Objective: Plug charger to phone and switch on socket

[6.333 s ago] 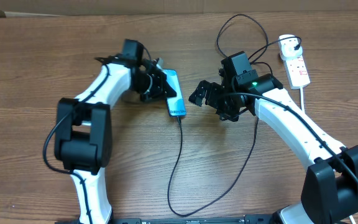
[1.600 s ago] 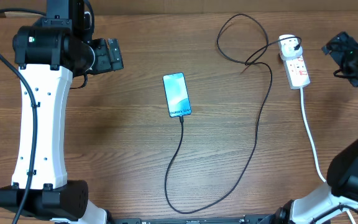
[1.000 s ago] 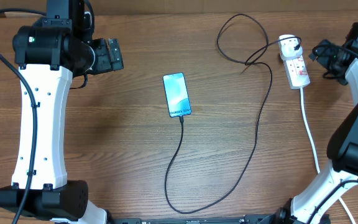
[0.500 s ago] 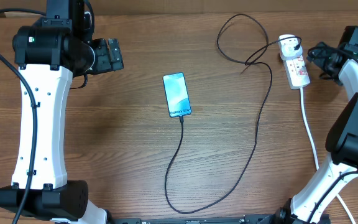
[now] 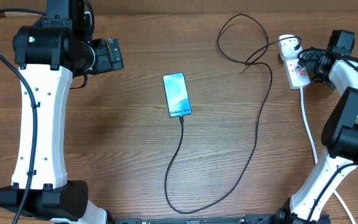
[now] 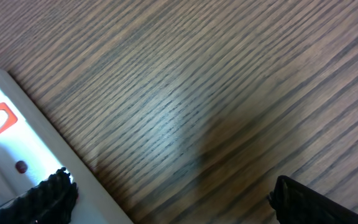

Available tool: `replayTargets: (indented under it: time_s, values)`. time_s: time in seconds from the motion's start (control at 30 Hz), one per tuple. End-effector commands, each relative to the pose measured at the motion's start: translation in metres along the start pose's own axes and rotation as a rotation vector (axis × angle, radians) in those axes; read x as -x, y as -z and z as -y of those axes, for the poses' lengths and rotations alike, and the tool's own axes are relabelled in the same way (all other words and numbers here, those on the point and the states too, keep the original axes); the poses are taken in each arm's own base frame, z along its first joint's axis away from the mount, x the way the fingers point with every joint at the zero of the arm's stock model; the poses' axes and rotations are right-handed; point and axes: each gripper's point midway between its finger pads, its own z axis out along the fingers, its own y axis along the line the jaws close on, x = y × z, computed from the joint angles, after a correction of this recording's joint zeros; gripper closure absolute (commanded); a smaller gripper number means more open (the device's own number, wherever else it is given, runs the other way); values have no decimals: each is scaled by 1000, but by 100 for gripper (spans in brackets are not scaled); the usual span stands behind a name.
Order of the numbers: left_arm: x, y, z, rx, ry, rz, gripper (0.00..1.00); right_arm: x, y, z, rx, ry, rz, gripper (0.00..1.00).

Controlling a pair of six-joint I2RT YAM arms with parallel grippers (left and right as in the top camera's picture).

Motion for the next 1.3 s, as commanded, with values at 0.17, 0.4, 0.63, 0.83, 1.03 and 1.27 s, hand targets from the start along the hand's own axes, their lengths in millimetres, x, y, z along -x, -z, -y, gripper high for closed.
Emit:
replayTargets:
  time_s: [0.17,0.4,0.63,0.83,1.03,1.27]
  values:
    - [-1,-4,2,-5,5,-12,1,-7,-4,-8,40,12,-24,0]
    - [-1,-4,2,-5,5,-12,0,-11,-3,-16,89,12,-43,0]
    - [-1,-4,2,-5,5,-12,0,-11,-3,-16,90,12,-44,0]
    - [-1,-4,2,-5,5,-12,0,-13,-4,-17,92,13,-52,0]
    - [-1,-4,2,-5,5,-12,0,-18,-4,-22,123,13,-73,0]
    - [-1,-4,2,-5,5,-12,0,-21,-4,-20,117,13,-87,0]
